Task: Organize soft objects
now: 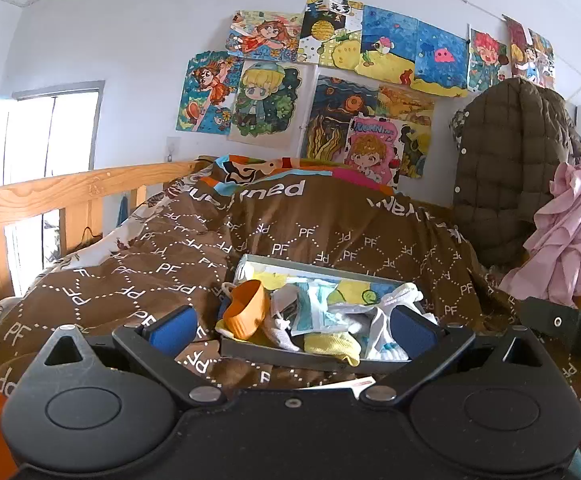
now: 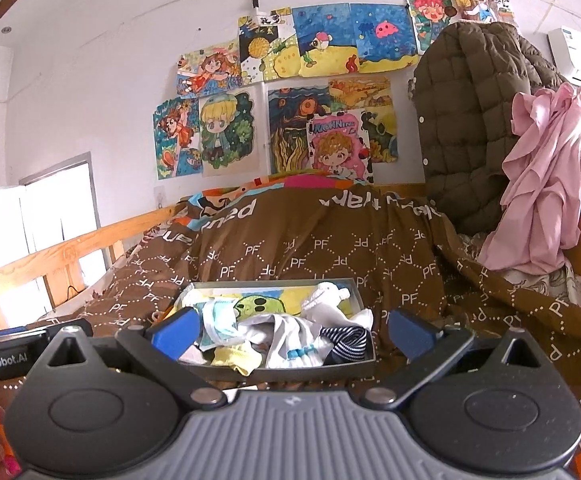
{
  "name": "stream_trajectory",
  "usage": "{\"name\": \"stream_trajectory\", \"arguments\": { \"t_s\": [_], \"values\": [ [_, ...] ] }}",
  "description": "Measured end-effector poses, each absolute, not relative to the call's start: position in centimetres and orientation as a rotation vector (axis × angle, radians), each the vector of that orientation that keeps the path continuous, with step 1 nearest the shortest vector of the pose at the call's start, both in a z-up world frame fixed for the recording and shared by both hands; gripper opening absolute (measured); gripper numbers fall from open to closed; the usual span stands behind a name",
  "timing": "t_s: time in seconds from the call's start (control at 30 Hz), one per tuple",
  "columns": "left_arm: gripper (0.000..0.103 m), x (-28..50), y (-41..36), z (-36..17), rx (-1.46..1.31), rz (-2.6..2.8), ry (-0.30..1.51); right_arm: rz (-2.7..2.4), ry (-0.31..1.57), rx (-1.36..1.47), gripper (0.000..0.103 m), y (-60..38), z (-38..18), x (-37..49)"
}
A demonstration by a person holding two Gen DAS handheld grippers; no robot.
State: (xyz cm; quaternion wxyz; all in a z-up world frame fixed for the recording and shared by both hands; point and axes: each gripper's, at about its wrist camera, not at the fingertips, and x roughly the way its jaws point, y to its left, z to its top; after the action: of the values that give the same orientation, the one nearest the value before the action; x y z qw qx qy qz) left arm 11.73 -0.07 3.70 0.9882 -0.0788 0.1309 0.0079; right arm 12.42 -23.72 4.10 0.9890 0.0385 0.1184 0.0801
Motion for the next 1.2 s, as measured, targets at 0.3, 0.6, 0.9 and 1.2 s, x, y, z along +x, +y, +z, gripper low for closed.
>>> {"name": "stream_trajectory", "arguments": {
  "t_s": [0.3,0.6,0.9,1.2],
  "values": [
    [0.102,11.0,0.2,2.6,-0.145,0.04,0.27,0.166,0.26,0.047,0.103,-22.8,3.2,12.3],
    [0.102,11.2,0.5,1.8,-0.156,0.056,0.301,0.16,0.28,0.048,0.103,-22.8,2.7,12.8],
    [0.102,11.7,0.3,0.8,-0.148,0.073,0.339,0.158,0.301,0.036,0.103,-22.6,1.7,13.5],
    [0.102,12.6,0.2,-0.4,-0.162,0.098,0.395,0.123,0.292,-0.055,0.103,-21.6,0.8,13.7]
  ]
}}
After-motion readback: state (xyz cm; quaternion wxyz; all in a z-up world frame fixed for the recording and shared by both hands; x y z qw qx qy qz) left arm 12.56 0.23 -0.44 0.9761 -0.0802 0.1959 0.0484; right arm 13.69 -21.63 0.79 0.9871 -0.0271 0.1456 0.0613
